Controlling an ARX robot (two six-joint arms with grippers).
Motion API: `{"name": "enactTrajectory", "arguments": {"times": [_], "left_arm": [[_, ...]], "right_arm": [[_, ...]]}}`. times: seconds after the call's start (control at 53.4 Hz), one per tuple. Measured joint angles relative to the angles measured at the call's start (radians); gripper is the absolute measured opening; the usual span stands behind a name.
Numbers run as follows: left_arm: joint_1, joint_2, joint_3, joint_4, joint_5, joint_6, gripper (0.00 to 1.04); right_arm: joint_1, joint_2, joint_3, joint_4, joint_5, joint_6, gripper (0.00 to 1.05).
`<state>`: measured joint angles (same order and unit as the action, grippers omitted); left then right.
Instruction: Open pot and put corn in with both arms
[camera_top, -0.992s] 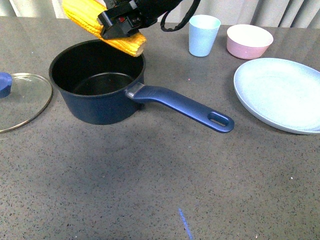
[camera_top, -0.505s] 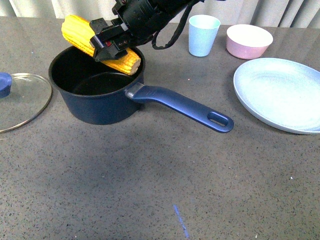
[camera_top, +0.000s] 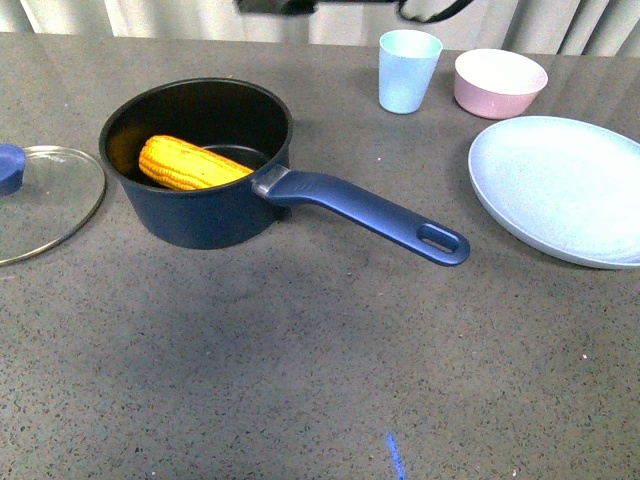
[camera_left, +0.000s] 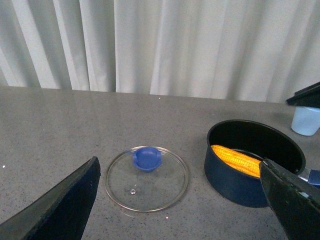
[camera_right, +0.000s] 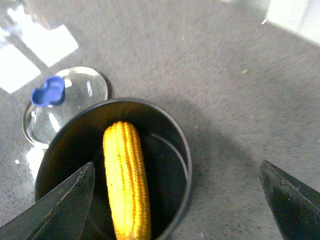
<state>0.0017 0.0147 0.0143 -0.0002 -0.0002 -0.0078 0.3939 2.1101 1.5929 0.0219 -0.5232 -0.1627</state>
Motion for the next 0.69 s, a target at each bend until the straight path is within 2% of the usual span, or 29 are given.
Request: {"name": "enactTrajectory", "arguments": {"times": [0.094, 0.112, 0.131, 0.187, 0.206, 0.243, 0.3, 0.505, 0.618, 0.693], "left_arm": [[0.0, 0.0, 0.0, 0.0, 0.0, 0.0, 0.96], [0.0, 0.0, 0.0, 0.0, 0.0, 0.0, 0.96], [0.0, 0.0, 0.0, 0.0, 0.0, 0.0, 0.96], [0.0, 0.0, 0.0, 0.0, 0.002, 0.0, 0.96], [0.0, 0.0, 0.0, 0.0, 0.002, 0.0, 0.96], [0.0, 0.0, 0.0, 0.0, 0.001, 0.0, 0.96], [0.0, 0.0, 0.0, 0.0, 0.0, 0.0, 0.96], [0.0, 0.0, 0.0, 0.0, 0.0, 0.0, 0.96], [0.0, 0.0, 0.0, 0.0, 0.0, 0.0, 0.96], [0.0, 0.0, 0.0, 0.0, 0.0, 0.0, 0.96]], "right_arm": [[-0.097, -0.188, -0.213, 0.138, -0.005, 0.037, 0.96], [-0.1, -0.209, -0.246, 0.177, 0.03, 0.048, 0.94], [-0.1, -0.241, -0.314, 0.299, 0.206, 0.072, 0.89], [-0.1, -0.301, -0.474, 0.576, 0.525, 0.115, 0.77], [-0.101, -0.317, -0.524, 0.641, 0.601, 0.121, 0.74], [-0.106, -0.34, -0.592, 0.719, 0.687, 0.128, 0.68], [-0.119, -0.378, -0.693, 0.809, 0.761, 0.138, 0.6], [-0.178, -0.536, -0.958, 0.928, 0.729, 0.149, 0.28], [-0.226, -0.648, -1.12, 0.964, 0.693, 0.15, 0.02], [-0.243, -0.71, -1.197, 0.973, 0.665, 0.153, 0.02]]}}
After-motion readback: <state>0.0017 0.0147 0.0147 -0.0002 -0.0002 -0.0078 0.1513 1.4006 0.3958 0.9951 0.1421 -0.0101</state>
